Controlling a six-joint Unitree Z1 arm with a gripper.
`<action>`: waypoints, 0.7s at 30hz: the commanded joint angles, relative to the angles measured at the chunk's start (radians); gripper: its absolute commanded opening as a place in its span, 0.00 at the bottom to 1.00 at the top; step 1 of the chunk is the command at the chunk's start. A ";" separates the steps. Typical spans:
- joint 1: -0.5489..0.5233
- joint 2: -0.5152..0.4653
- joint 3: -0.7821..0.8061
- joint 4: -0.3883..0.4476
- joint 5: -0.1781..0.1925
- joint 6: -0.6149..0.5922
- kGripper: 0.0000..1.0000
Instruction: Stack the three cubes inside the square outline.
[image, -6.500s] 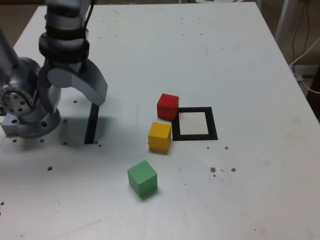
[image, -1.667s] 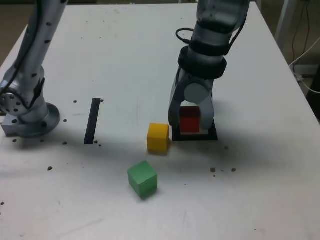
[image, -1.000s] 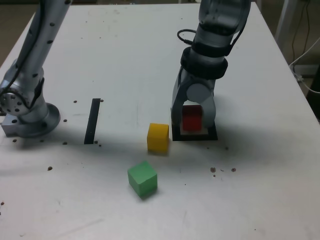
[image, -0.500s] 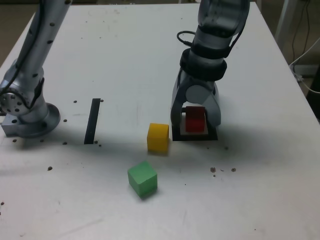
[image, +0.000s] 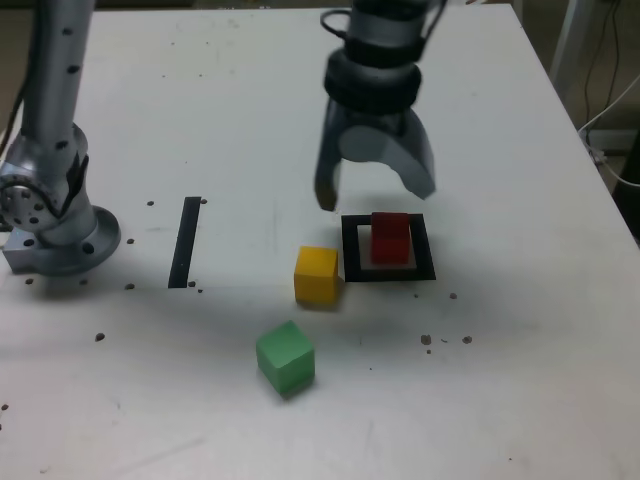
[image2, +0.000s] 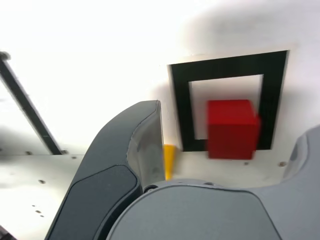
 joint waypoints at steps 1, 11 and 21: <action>-0.017 -0.044 0.038 0.003 0.003 -0.009 1.00; -0.116 -0.132 0.192 -0.015 -0.032 -0.044 1.00; -0.189 -0.128 0.273 -0.077 -0.089 -0.053 0.99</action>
